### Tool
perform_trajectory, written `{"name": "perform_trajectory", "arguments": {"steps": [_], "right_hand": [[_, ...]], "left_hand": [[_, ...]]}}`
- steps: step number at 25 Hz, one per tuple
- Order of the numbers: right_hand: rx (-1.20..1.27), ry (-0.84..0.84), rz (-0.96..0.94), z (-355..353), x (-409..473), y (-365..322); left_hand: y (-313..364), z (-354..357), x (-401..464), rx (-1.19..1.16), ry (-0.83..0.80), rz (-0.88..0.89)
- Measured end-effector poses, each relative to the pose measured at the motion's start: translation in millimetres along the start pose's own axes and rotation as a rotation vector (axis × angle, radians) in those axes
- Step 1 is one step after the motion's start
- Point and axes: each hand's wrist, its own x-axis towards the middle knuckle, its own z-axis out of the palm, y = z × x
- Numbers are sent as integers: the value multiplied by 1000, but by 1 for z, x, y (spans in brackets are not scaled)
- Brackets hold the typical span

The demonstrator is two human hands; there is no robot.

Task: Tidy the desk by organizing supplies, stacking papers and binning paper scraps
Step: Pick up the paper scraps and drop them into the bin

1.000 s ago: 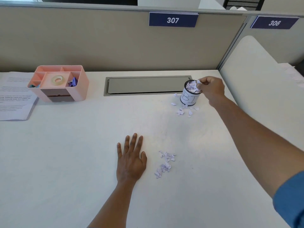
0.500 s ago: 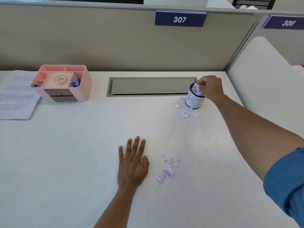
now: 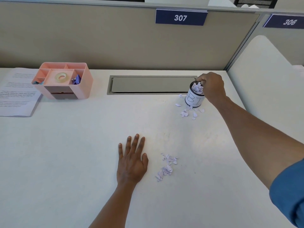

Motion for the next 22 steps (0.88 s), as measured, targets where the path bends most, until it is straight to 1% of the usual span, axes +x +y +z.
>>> {"name": "perform_trajectory", "arguments": {"steps": [2, 3, 4, 5, 6, 8, 10, 11, 14, 17, 19, 22], "right_hand": [[61, 112, -10, -7, -16, -14], [112, 134, -33, -7, -31, -23], [169, 115, -58, -3, -51, -32], [218, 52, -68, 4, -75, -40], [239, -45, -54, 14, -100, -46], [175, -257, 17, 36, -153, -51], [70, -392, 57, 50, -197, -53], [16, -425, 49, 53, -214, -56], [-113, -419, -43, 55, -260, -75], [-86, -472, -114, 51, -296, -92], [-2, -508, -74, 44, -308, -90], [-18, -538, 110, 36, -315, -86]], "left_hand": [[0, -1, 0, -6, 1, 1], [0, -1, 0, -7, 1, 1], [1, -2, 0, -7, 0, 1], [1, -2, 0, -6, -3, 1], [1, -2, 0, -6, -4, 0], [1, -2, 0, -7, -6, -4], [1, -1, 0, -5, -10, -5], [1, -1, 0, -8, -10, -4], [1, -1, 0, -15, -12, -1], [0, -1, 0, -14, -15, 0], [0, -1, -1, -10, -16, -1], [0, 0, -1, -8, -14, 0]]}}
